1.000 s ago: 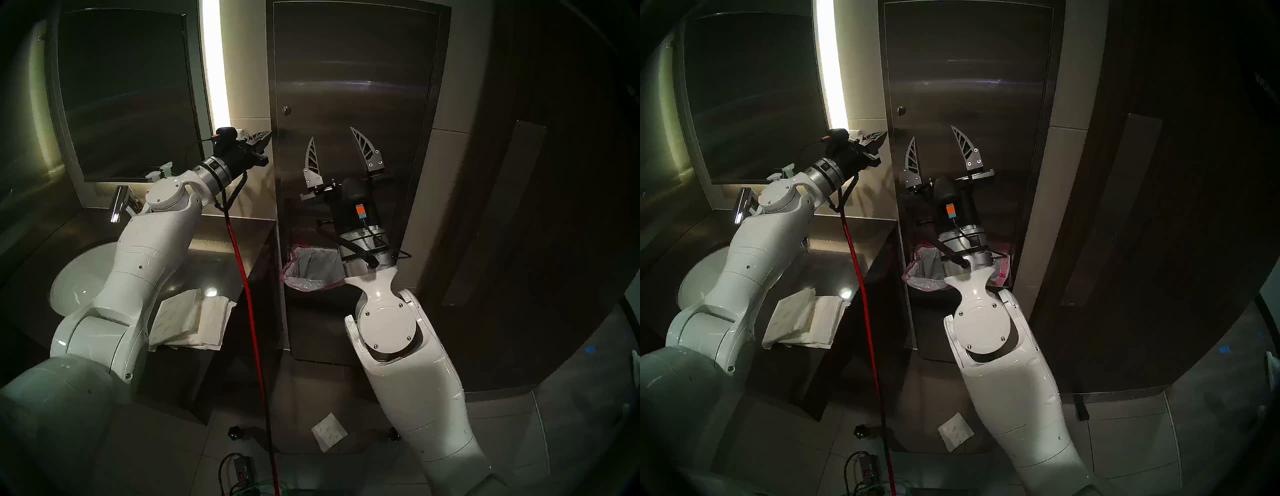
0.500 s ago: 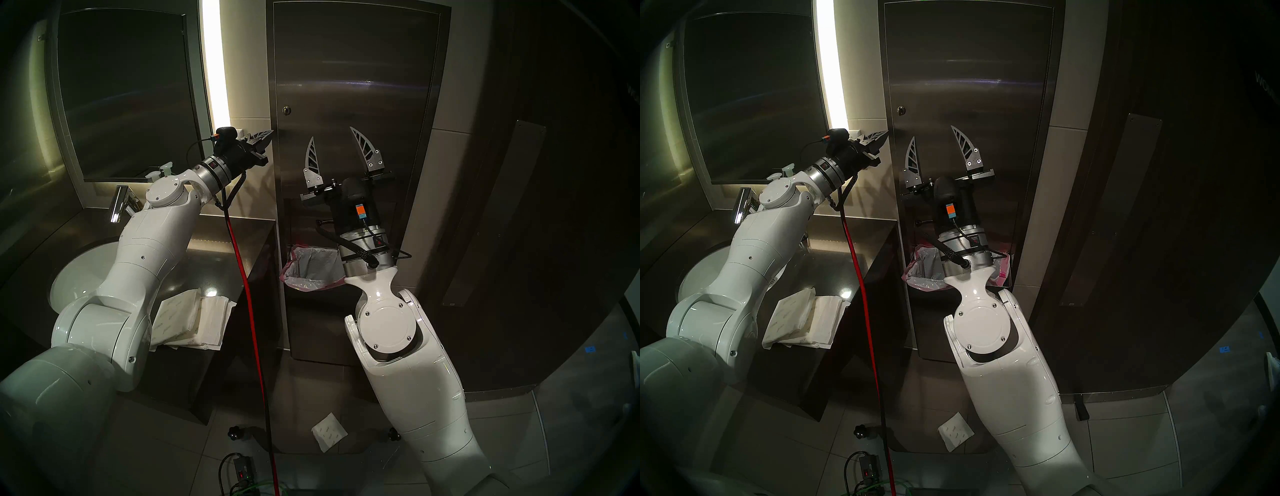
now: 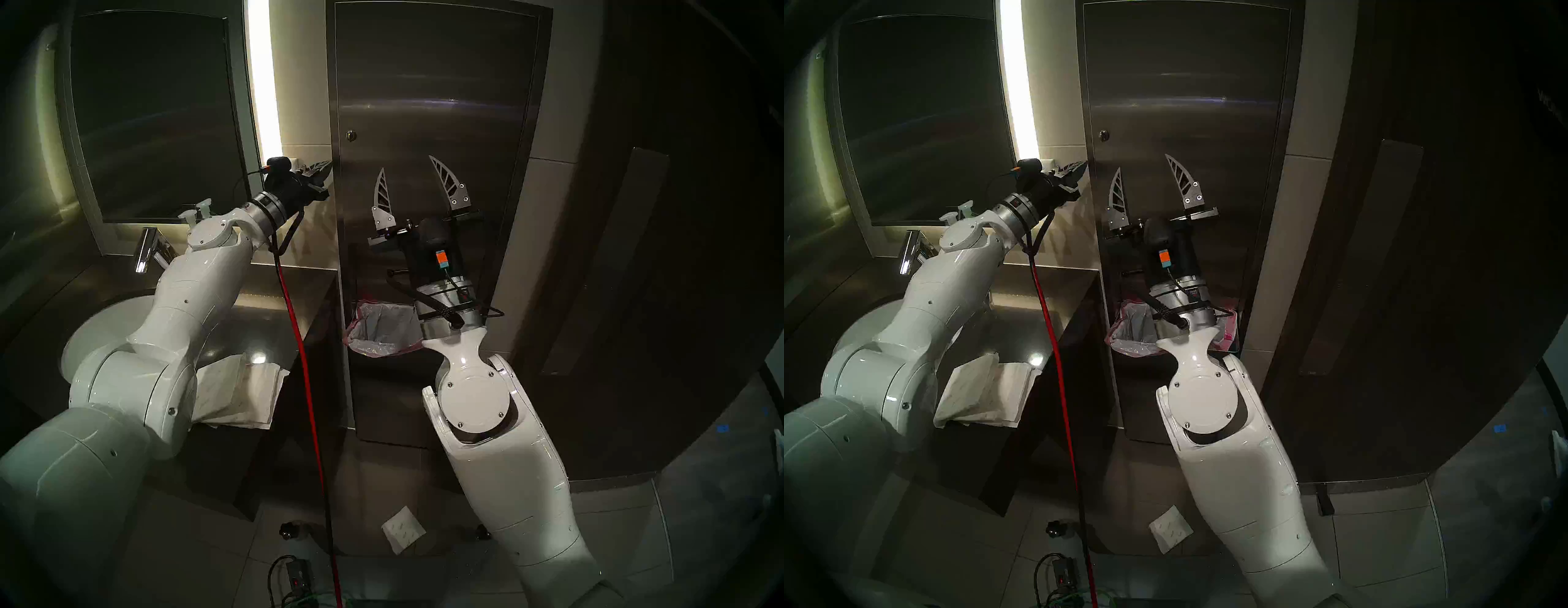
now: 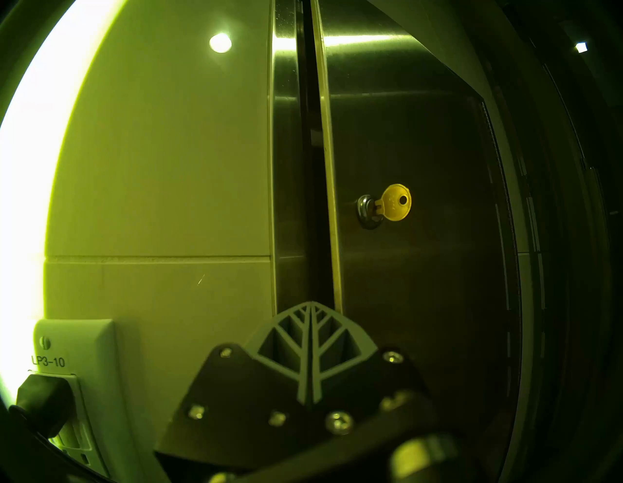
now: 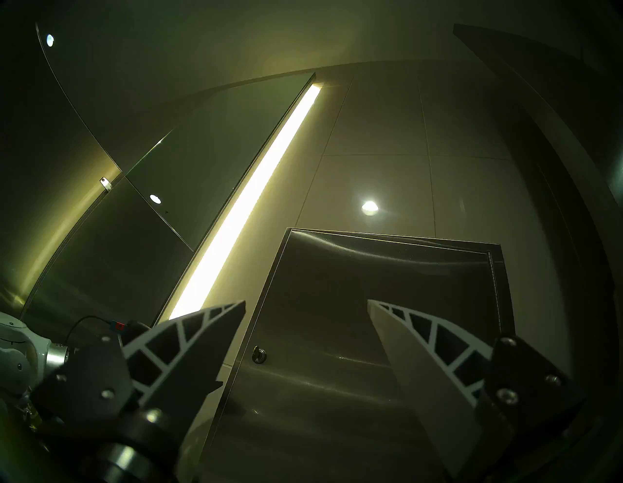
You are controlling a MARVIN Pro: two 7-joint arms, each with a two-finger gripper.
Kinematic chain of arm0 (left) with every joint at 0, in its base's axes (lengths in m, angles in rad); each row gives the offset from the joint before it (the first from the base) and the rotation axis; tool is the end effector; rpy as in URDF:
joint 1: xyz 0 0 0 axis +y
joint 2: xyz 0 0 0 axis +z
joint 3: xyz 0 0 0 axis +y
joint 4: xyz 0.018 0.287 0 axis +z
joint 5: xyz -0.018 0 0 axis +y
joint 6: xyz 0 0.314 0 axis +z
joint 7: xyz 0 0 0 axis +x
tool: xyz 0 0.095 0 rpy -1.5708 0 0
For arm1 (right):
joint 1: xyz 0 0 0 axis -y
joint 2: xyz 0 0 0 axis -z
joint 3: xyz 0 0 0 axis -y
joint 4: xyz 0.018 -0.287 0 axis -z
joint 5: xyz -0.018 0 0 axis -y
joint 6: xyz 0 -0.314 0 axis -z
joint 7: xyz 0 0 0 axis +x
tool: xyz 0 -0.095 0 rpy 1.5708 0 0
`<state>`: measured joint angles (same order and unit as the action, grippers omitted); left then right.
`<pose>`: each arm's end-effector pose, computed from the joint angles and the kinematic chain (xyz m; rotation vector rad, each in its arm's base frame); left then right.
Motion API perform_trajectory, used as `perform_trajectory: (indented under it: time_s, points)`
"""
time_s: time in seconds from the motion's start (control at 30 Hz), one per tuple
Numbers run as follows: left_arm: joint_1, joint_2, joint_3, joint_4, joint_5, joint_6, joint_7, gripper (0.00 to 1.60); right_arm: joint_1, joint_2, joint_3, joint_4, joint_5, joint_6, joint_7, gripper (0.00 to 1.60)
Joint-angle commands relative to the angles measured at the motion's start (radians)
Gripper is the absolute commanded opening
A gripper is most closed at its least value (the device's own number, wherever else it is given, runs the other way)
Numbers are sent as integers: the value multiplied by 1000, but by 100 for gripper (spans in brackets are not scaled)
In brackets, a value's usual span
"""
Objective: Twist key and open towel dispenser
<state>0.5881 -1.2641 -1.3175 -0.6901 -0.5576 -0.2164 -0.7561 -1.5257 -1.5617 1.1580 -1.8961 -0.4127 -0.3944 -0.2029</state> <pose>0.6212 0.0584 -0.0989 1.4742 -0.5793 2.1293 0.3642 0.1522 -0.1230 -1.0868 -0.4428 -2.9059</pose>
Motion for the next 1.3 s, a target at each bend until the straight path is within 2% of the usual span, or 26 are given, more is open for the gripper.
perform_trajectory:
  time_s: [0.0, 0.67, 0.93, 1.27]
  points:
    - [-88, -26, 15, 38, 8, -21, -33, 0, 8, -2, 0, -13, 0, 1, 2, 130]
    - [-169, -49, 44, 185, 16, -70, -112, 0, 8, -2, 0, -14, 0, 1, 2, 130]
    - [-185, -71, 0, 218, -23, -72, -62, 0, 8, -2, 0, -13, 0, 1, 2, 130]
    - [-202, -77, -3, 247, -20, -86, -74, 0, 8, -2, 0, -14, 0, 2, 2, 130]
